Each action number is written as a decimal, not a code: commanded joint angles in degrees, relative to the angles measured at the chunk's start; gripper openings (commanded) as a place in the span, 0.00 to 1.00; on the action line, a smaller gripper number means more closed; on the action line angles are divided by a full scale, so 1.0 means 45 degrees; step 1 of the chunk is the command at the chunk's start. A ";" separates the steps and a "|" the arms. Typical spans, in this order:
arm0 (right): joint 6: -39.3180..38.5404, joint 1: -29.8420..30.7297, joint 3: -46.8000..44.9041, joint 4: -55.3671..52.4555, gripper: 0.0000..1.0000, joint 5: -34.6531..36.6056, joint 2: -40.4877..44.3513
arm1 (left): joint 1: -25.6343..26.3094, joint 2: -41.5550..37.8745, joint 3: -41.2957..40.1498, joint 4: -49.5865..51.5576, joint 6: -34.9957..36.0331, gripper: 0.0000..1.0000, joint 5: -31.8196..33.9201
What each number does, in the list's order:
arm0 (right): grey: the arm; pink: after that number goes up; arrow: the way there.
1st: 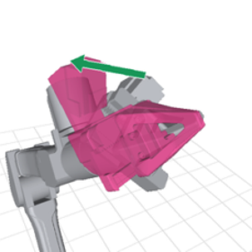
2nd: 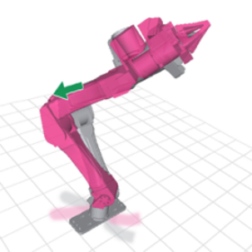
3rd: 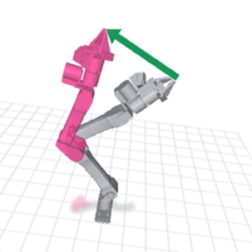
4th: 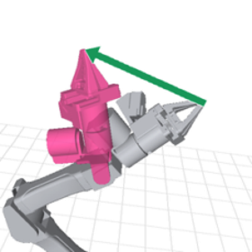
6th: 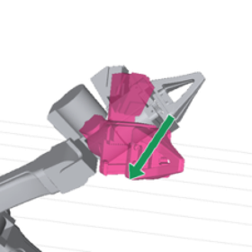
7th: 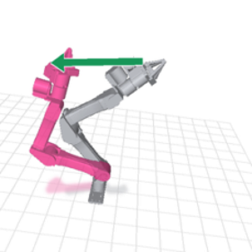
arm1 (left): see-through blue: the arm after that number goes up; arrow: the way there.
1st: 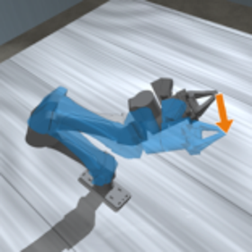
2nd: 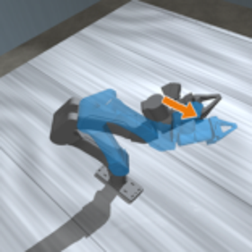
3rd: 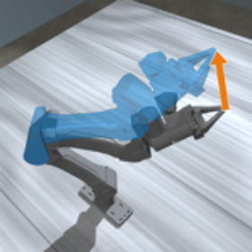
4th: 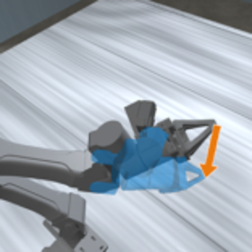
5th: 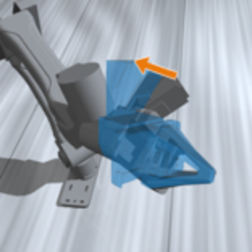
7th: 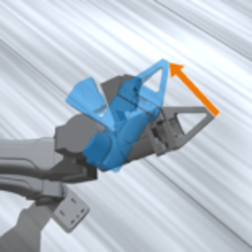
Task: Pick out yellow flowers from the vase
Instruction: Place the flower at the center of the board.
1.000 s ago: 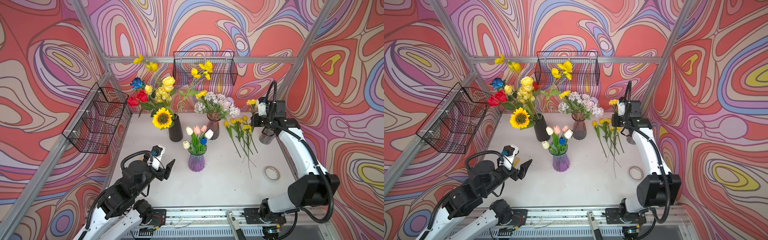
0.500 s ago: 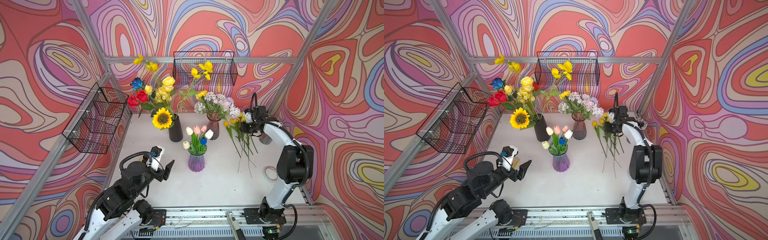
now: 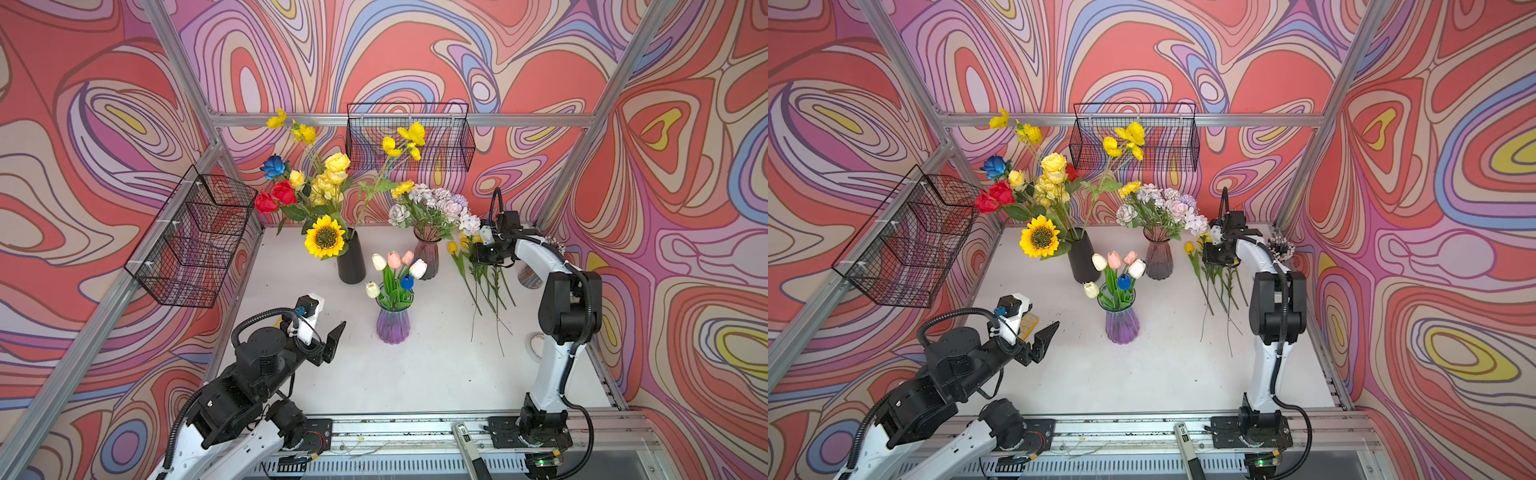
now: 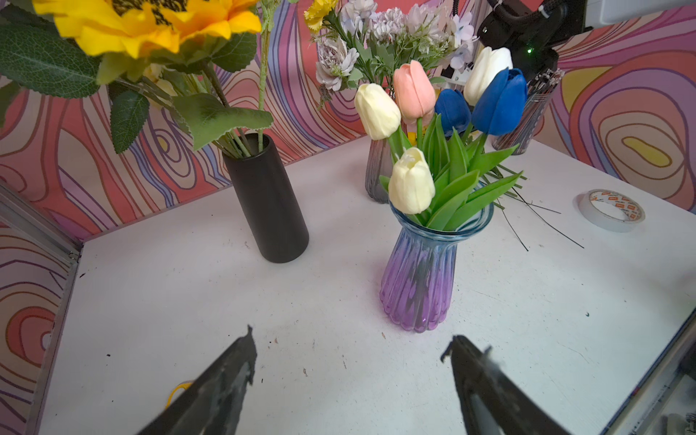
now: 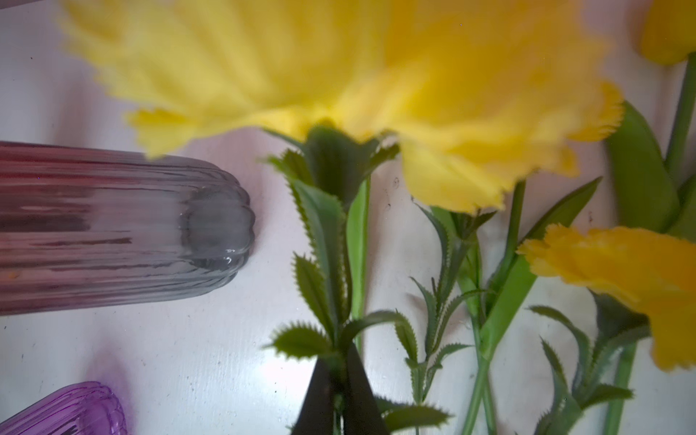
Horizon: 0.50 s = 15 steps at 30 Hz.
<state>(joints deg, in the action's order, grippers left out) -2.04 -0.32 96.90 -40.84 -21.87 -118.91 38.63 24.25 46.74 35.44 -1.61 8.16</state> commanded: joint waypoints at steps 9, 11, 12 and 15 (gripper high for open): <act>0.0220 0.0110 0.0196 0.0067 0.08 0.0091 -0.1092 | -0.0050 -0.0370 0.0256 0.0484 -0.0209 0.84 0.0227; 0.0251 0.0109 0.0168 0.0091 0.10 0.0205 -0.1153 | -0.0050 -0.0331 0.0248 0.0505 -0.0220 0.85 0.0231; 0.0270 0.0110 0.0146 0.0108 0.12 0.0274 -0.1148 | -0.0050 -0.0330 0.0257 0.0517 -0.0238 0.84 0.0249; 0.0299 0.0109 0.0146 0.0091 0.16 0.0459 -0.1039 | -0.0035 -0.0318 0.0209 0.0506 -0.0243 0.84 0.0243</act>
<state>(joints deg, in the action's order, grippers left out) -0.54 -0.19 96.99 -40.56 -21.06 -122.76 38.63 22.92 46.74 36.71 -2.00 8.67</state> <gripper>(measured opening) 0.150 0.846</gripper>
